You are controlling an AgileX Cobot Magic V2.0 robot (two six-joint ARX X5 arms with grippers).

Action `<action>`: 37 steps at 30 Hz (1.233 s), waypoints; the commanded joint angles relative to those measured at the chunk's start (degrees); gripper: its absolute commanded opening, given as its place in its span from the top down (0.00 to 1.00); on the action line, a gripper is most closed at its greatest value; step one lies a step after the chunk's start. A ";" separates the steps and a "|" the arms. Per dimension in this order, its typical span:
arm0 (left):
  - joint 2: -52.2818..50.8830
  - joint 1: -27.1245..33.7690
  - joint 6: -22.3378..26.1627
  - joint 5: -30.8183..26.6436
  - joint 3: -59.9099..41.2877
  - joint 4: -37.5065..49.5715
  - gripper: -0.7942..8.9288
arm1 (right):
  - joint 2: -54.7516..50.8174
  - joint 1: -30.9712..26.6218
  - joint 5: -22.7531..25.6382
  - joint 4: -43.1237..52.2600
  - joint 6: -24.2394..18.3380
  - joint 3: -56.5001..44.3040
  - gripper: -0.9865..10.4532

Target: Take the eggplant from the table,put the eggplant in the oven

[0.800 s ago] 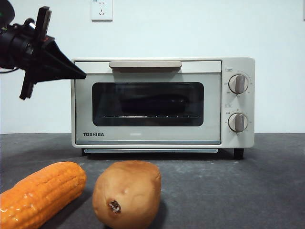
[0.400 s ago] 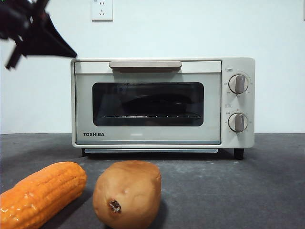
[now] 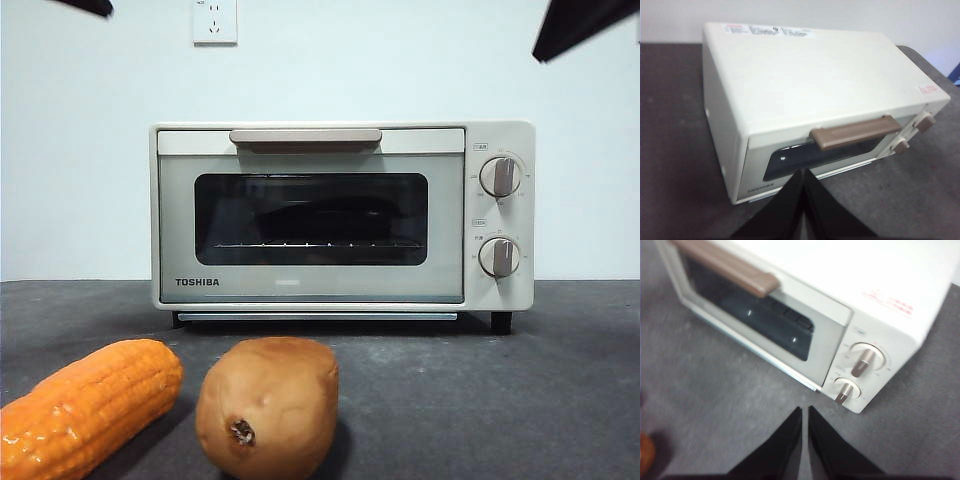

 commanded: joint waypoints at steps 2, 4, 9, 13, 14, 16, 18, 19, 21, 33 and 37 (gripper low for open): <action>-4.35 -2.60 1.51 -7.32 -5.35 0.42 0.91 | -2.62 -4.94 -2.97 8.70 3.91 -6.29 0.91; -6.67 -3.61 1.49 -9.09 -8.52 1.36 0.91 | -3.87 -6.69 -3.15 11.89 4.68 -9.31 0.91; -13.18 -5.46 1.40 -12.81 -17.14 4.96 0.91 | -6.25 -8.68 -2.51 19.93 4.94 -16.41 0.91; -14.73 -5.73 -1.46 -12.76 -18.80 1.01 0.91 | -5.97 -8.66 -2.01 19.85 5.18 -17.59 0.91; -14.69 -5.73 -1.55 -12.76 -18.80 -0.20 0.91 | -5.97 -8.66 -2.01 19.96 5.01 -17.57 0.91; -14.49 -5.70 -1.55 -12.76 -18.80 -0.68 0.91 | -6.03 -8.66 -2.01 20.31 4.87 -17.57 0.91; -14.32 -5.70 -1.55 -12.76 -18.80 -0.15 0.91 | -6.16 -8.66 -2.01 20.33 4.87 -17.57 0.91; -14.27 -5.73 -1.55 -12.76 -18.78 -0.04 0.91 | -6.16 -8.66 -2.01 20.33 4.87 -17.57 0.91; -14.27 -5.73 -1.55 -12.76 -18.78 -0.07 0.91 | -6.14 -8.66 -2.01 20.33 4.87 -17.57 0.91; -25.53 -5.14 0.90 -12.76 -21.18 0.00 0.91 | -6.14 -8.68 -1.99 20.31 4.87 -17.57 0.91; -34.73 -1.05 5.57 -12.79 -25.62 1.81 0.91 | -6.14 -8.66 -2.01 20.31 4.87 -17.57 0.91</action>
